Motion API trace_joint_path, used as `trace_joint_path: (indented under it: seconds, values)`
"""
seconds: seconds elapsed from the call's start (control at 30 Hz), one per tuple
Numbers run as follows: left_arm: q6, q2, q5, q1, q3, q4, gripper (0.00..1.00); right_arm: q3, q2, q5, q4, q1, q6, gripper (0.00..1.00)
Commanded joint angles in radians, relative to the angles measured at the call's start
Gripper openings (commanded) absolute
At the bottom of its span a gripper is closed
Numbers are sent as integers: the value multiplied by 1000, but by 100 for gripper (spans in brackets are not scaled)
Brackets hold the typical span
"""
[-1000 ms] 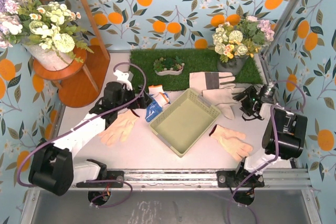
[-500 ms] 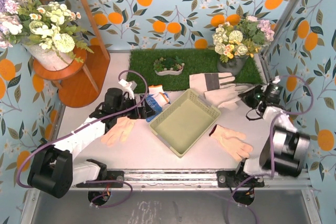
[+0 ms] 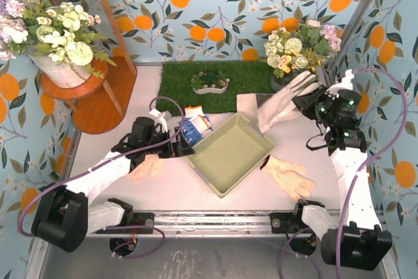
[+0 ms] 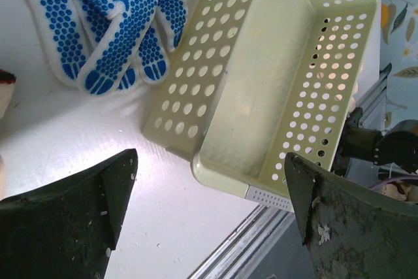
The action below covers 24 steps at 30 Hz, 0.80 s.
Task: Put the gloves into the storage basket
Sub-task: Pick up the glove at the corner of the board, then move the bin to the center of the board.
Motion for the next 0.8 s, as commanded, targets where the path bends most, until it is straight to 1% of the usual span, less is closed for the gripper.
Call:
trace_joint_path:
  seconds: [0.0, 0.13, 0.2, 0.3, 0.37, 0.5, 0.6, 0.7, 0.77]
  values:
    - [-27, -71, -38, -7, 3, -74, 97, 86, -28, 11, -48, 42, -33, 0]
    - [-79, -87, 36, -43, -14, -76, 97, 135, -11, 13, -59, 144, -74, 0]
    - [-97, -96, 65, -76, -17, -60, 97, 148, 5, 53, -68, 202, -97, 0]
    - [-158, -105, 155, -91, -51, 55, 97, 160, 37, 96, -83, 262, -117, 0]
    - [-189, -94, 187, -94, -74, 119, 97, 159, 53, 97, -77, 282, -116, 0]
    - [-198, -37, 179, -111, -80, 183, 97, 163, 62, 90, -65, 325, -131, 0]
    - [-221, 24, 166, -122, -80, 297, 97, 169, 55, 91, -57, 358, -160, 0]
    - [-210, 127, 149, -143, -38, 376, 97, 180, 46, 94, -70, 370, -179, 0]
    - [-204, 204, 143, -160, -11, 446, 97, 189, 36, 122, -93, 371, -189, 0]
